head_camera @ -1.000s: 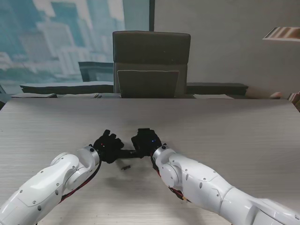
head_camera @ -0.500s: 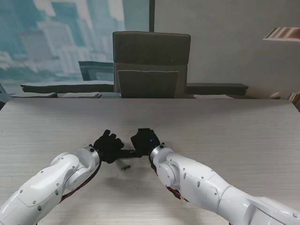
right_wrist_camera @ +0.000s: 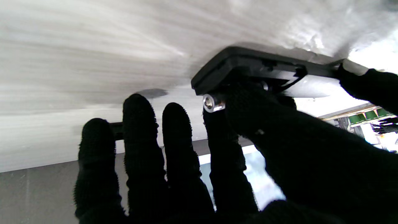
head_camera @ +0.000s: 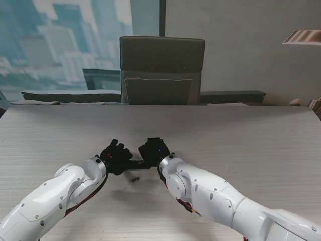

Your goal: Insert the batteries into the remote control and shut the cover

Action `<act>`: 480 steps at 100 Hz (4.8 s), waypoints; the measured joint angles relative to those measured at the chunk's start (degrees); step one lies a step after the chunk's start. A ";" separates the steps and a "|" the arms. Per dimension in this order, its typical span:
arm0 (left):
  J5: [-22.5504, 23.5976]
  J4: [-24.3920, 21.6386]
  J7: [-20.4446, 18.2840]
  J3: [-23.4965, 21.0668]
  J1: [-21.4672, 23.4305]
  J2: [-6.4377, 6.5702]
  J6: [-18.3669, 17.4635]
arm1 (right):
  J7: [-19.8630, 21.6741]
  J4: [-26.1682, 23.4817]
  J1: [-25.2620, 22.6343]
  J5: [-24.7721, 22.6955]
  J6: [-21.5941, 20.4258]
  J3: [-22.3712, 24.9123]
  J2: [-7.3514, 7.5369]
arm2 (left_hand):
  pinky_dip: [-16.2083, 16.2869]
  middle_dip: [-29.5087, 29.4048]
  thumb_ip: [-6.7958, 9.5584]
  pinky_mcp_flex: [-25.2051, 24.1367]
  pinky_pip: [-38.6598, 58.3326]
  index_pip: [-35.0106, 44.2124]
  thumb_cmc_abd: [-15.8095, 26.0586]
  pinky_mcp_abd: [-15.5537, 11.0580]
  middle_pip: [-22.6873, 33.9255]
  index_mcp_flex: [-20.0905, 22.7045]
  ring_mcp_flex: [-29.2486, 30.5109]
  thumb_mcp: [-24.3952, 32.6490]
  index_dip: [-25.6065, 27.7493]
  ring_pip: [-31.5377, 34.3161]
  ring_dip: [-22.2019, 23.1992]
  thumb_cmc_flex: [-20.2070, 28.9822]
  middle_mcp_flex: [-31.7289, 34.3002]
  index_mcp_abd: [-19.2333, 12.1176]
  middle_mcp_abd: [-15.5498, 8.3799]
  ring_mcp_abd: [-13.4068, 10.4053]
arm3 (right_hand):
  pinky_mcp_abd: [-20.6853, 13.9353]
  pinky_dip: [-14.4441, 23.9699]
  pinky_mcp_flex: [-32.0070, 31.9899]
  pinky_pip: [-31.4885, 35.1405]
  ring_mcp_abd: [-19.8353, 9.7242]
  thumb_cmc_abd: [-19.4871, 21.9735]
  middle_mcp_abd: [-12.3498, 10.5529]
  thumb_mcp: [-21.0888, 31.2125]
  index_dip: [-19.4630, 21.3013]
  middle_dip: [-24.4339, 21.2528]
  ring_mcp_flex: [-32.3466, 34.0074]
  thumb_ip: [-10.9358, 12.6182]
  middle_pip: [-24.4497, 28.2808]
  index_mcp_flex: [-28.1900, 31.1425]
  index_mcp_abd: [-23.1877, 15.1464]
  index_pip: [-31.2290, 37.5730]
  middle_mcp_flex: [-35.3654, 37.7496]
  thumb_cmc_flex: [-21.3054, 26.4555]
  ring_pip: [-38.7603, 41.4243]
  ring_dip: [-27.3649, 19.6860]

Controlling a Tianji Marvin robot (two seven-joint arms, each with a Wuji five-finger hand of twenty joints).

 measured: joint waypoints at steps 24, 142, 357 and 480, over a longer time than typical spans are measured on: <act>-0.10 0.01 -0.04 0.12 -0.08 0.05 -0.01 | 0.66 1.15 1.01 1.15 -0.23 -0.95 -0.74 | 0.00 0.00 0.00 0.00 0.00 0.00 0.04 0.00 0.00 0.07 0.00 0.00 -0.01 0.00 0.00 -0.01 0.00 0.21 0.02 0.00 | 0.27 0.01 -0.22 0.01 0.69 -0.72 0.04 0.56 0.57 0.00 0.26 0.18 0.00 0.03 0.59 0.63 0.00 0.00 1.88 0.81; 0.62 -0.22 0.37 -0.05 0.33 -0.13 -0.22 | -2.09 -1.77 -1.26 -1.25 -4.06 2.97 1.16 | 0.00 0.00 0.94 -0.07 0.00 -1.10 6.72 0.00 -0.03 0.60 -0.04 -1.04 2.17 0.00 0.00 -10.09 0.03 0.71 0.21 0.00 | 0.20 -0.72 -5.60 -1.19 -0.87 7.34 0.70 -5.14 9.51 1.26 -7.87 9.33 -1.47 -11.43 0.24 -13.72 -9.56 -11.84 -5.69 -0.78; 6.14 -4.10 3.33 -8.66 9.46 -0.32 2.57 | 3.13 -7.79 -1.63 -3.05 2.17 4.42 3.37 | 0.00 -0.52 1.55 -0.15 0.00 -3.44 3.04 0.00 -0.63 3.23 -0.73 -0.81 -0.93 -0.51 0.00 -5.23 1.59 -1.90 0.23 0.00 | 1.99 6.80 5.01 10.49 2.41 14.56 3.85 -10.86 8.15 2.70 3.26 8.43 4.07 -0.90 1.77 -8.87 4.39 -11.88 9.41 2.77; 6.12 -4.08 2.54 -7.45 8.41 -0.03 2.39 | 11.40 -5.38 2.22 2.73 10.14 -0.28 1.43 | 0.00 0.00 0.94 -0.14 0.00 -1.80 3.14 0.00 0.01 4.82 -0.70 -1.30 -1.45 -0.51 0.00 -4.94 2.29 -1.44 0.17 0.00 | 9.56 13.14 26.54 20.03 4.31 22.85 2.74 -10.95 17.50 7.05 24.31 10.52 6.99 17.45 2.11 -11.54 25.24 -14.50 22.45 -0.94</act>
